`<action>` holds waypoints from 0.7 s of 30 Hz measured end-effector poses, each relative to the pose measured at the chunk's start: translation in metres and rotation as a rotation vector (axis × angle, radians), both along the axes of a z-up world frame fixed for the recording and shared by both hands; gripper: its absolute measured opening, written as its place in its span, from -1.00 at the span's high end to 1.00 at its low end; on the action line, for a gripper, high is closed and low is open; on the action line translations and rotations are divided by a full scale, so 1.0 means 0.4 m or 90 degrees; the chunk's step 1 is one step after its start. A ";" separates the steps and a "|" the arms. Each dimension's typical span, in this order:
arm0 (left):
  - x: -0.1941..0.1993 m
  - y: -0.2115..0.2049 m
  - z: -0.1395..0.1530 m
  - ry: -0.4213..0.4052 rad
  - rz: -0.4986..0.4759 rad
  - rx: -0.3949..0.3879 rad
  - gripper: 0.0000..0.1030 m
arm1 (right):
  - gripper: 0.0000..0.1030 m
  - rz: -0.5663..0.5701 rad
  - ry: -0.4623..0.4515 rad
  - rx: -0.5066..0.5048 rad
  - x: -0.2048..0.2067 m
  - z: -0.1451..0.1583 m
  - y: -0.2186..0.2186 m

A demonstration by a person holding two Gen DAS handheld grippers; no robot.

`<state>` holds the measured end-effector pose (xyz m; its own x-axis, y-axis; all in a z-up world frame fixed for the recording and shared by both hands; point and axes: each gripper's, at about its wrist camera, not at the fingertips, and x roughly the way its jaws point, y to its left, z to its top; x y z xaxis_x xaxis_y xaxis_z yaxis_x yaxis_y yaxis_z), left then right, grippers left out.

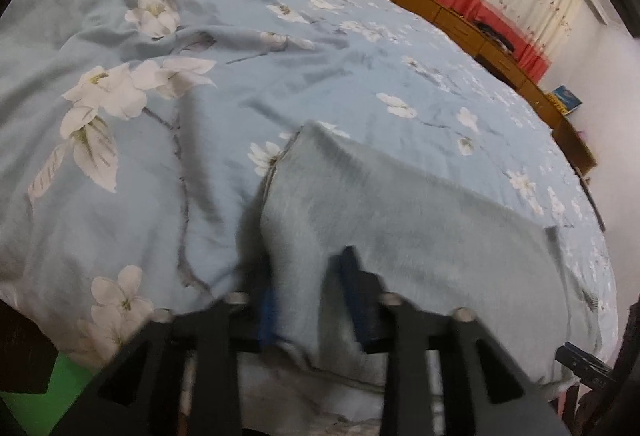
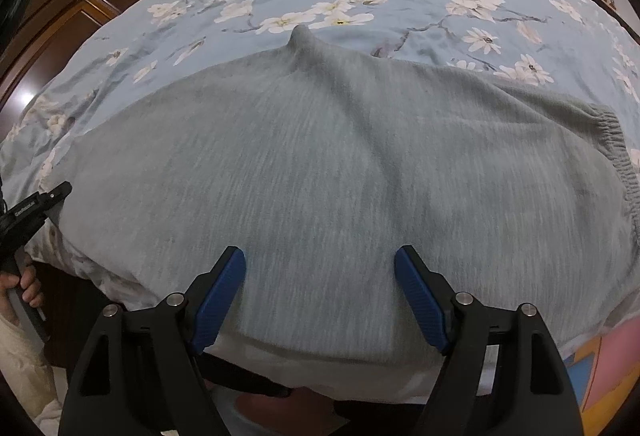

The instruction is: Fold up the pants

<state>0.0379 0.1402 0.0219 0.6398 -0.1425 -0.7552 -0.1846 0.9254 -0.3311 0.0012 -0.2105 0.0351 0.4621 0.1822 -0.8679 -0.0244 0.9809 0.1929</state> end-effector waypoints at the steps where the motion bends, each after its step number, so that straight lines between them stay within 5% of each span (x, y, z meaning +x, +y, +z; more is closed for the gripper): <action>1: -0.001 0.001 0.007 -0.002 -0.004 -0.007 0.81 | -0.51 0.000 0.001 0.004 -0.001 0.003 -0.003; 13: -0.018 -0.176 0.202 -0.115 -0.158 -0.068 0.82 | -0.46 -0.031 0.003 0.042 -0.004 0.059 -0.055; 21: 0.031 -0.408 0.078 -0.029 -0.266 -0.075 0.82 | -0.46 -0.023 0.036 0.058 0.031 0.039 -0.030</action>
